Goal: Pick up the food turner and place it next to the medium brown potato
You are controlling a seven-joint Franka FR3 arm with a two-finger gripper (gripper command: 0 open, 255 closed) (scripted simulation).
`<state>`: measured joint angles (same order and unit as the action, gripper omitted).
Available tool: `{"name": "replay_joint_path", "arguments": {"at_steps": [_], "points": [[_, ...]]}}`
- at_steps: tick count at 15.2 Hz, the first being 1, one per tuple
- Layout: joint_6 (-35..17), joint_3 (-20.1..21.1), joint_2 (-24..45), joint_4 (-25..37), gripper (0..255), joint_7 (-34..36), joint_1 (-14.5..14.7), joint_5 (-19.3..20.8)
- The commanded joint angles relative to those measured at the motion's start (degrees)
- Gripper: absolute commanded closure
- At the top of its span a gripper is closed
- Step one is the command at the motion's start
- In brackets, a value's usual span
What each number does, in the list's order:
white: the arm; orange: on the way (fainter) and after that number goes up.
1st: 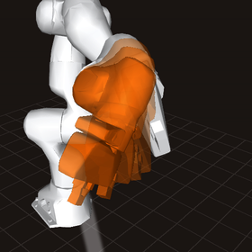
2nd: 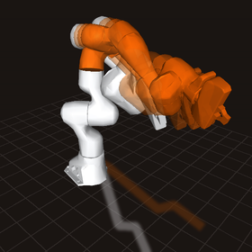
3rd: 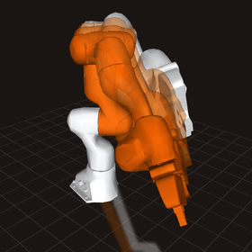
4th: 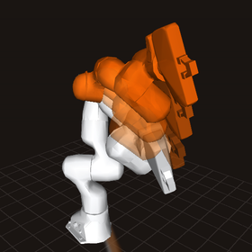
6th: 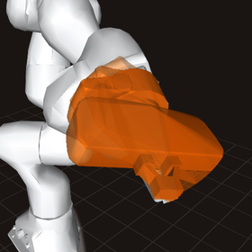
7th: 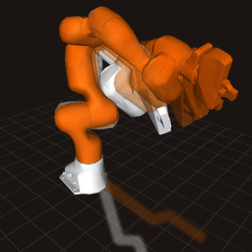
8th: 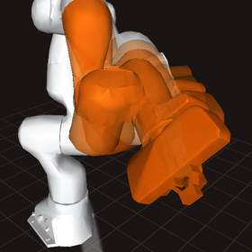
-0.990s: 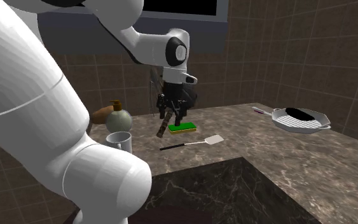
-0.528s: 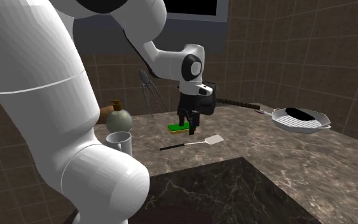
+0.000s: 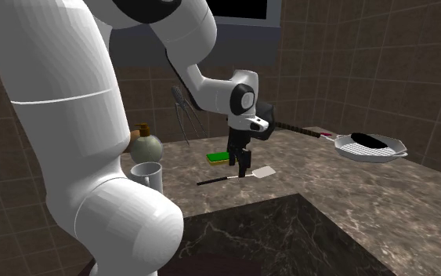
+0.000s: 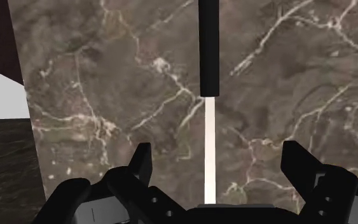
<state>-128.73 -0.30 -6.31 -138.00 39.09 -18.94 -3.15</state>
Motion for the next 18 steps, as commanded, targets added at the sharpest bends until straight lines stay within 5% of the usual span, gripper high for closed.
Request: {"name": "replay_joint_path", "arguments": {"at_steps": [1, 9, 10, 18], "points": [[-2.0, 0.0, 0.9, -1.1, 0, -0.2, 0.0, -0.1], [-2.0, 0.0, 0.9, -1.1, 0, -0.2, 0.0, -0.1], [-2.0, 0.0, 0.9, -1.1, 255, -0.2, 0.0, -0.1], [-2.0, 0.0, 0.9, -1.1, 255, -0.2, 0.0, -0.1]]}}
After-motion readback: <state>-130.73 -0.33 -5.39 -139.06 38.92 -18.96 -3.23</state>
